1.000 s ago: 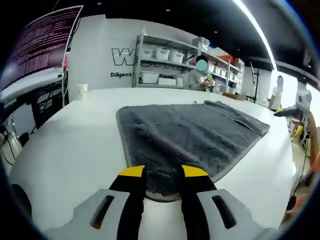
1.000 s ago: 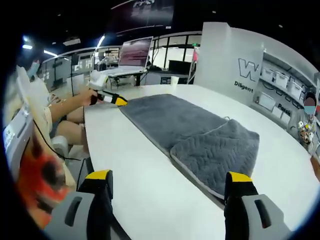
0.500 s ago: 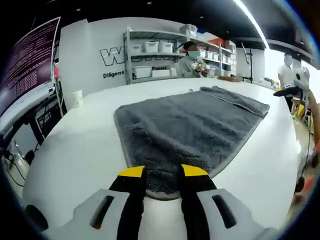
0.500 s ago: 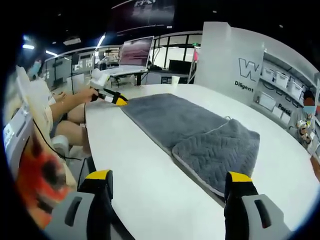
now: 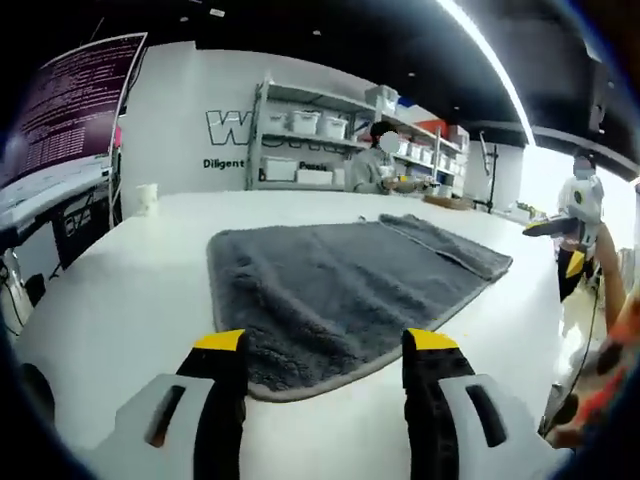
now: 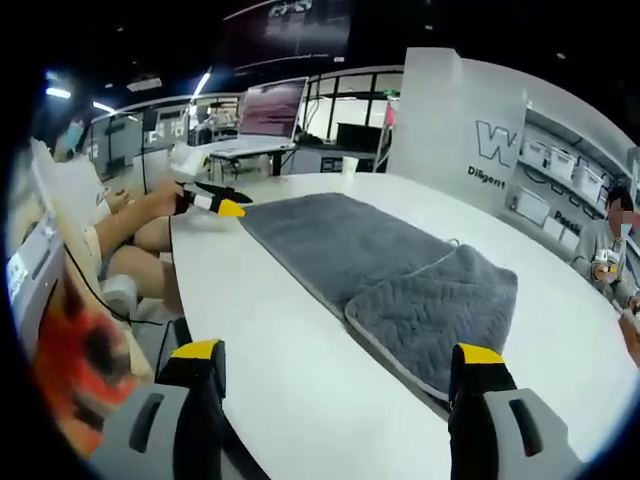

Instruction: Open the folded towel by lifting each exposed corner and separating the folded layers until the towel lies flat within the target outline without major curled edges

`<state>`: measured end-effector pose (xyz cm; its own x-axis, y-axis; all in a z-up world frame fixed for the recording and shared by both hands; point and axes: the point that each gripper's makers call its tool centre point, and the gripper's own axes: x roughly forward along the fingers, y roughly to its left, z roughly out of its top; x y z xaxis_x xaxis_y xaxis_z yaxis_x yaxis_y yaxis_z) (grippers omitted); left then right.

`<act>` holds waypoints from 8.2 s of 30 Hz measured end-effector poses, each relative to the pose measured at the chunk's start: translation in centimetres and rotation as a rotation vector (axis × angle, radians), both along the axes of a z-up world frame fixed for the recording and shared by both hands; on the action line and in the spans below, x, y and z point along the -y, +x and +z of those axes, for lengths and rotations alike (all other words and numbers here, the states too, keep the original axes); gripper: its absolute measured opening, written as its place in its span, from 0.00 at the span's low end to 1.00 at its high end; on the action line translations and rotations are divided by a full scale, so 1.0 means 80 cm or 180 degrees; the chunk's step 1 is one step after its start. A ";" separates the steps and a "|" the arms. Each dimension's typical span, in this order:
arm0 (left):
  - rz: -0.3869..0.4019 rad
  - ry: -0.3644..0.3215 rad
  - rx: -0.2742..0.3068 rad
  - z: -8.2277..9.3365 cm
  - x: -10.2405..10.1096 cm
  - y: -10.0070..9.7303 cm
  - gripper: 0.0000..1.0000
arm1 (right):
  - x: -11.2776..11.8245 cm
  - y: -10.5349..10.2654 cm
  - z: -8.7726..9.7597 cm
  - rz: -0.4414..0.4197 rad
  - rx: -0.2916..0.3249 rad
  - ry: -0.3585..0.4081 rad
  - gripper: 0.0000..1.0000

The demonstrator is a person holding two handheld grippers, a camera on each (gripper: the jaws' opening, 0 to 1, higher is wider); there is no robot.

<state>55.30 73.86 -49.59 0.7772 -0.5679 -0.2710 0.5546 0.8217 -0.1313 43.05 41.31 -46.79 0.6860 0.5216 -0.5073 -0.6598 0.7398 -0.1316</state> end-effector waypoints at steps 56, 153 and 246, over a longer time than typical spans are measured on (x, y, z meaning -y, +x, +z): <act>-0.0531 -0.0011 -0.0022 0.004 0.068 -0.065 0.98 | -0.037 0.111 -0.073 -0.0222 0.0143 -0.0335 0.01; -0.0544 0.0181 -0.0171 -0.005 0.072 -0.071 0.95 | 0.381 0.052 -0.050 -0.2964 0.0312 -0.0193 0.59; -0.0135 0.0169 -0.0244 -0.008 0.014 -0.096 0.96 | 0.376 0.369 0.011 -0.2033 0.0501 -0.1932 0.00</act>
<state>47.65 72.77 -50.22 0.7285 -0.5831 -0.3594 0.5791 0.8046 -0.1317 72.55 11.26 -45.87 0.8386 -0.3113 -0.4471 -0.0871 0.7334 -0.6742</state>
